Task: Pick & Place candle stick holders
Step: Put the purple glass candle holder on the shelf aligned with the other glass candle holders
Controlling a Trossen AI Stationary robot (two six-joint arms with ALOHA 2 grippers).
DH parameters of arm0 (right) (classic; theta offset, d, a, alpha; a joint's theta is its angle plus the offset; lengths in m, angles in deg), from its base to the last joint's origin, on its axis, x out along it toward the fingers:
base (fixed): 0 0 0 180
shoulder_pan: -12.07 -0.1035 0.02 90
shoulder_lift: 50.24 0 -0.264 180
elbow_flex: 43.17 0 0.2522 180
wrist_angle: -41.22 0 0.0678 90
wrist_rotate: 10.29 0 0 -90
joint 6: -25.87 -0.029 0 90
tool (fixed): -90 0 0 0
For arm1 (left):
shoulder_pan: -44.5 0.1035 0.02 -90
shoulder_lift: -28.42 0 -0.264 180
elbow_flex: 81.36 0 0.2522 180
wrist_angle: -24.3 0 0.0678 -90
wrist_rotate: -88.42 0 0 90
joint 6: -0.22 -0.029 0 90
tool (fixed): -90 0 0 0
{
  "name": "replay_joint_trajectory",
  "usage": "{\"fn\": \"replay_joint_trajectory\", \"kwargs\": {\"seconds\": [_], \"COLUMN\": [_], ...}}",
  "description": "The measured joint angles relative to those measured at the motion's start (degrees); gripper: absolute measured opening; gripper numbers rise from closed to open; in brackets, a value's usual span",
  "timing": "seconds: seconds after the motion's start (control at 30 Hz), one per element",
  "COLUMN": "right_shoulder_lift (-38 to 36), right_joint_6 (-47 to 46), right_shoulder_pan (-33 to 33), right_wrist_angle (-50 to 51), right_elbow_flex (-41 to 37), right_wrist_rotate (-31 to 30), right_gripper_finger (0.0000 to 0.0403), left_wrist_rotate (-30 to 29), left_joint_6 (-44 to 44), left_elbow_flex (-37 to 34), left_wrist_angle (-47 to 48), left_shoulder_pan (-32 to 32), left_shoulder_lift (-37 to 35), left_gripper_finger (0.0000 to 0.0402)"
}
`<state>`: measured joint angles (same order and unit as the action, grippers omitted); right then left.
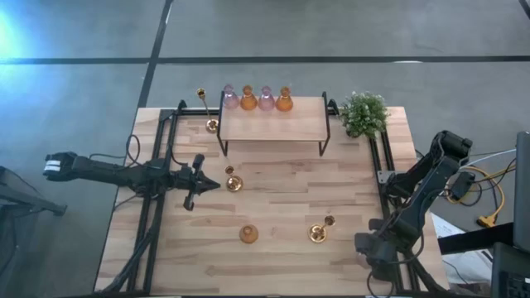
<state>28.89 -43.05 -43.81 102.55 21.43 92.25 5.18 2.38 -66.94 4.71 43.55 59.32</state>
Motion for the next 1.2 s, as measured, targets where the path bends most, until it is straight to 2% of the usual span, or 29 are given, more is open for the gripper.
{"fn": "replay_joint_trajectory", "kwargs": {"seconds": [0.33,0.63,1.2], "right_shoulder_lift": [-3.8,-9.4,-18.6], "right_joint_6": [-0.1,2.3,11.0], "right_shoulder_pan": [1.1,5.0,20.8], "right_wrist_angle": [-0.1,1.8,3.3], "right_elbow_flex": [-3.5,-6.9,-11.6], "right_wrist_rotate": [-0.9,-3.4,-4.4], "right_gripper_finger": [0.0008,0.0008,0.0008], "left_wrist_rotate": [0.0,0.0,0.0], "left_joint_6": [0.0,0.0,0.0], "left_elbow_flex": [0.0,0.0,0.0], "left_wrist_angle": [0.0,0.0,0.0], "left_shoulder_pan": [0.0,0.0,0.0], "left_shoulder_lift": [0.0,0.0,0.0], "left_gripper_finger": [0.0014,0.0014,0.0014]}}
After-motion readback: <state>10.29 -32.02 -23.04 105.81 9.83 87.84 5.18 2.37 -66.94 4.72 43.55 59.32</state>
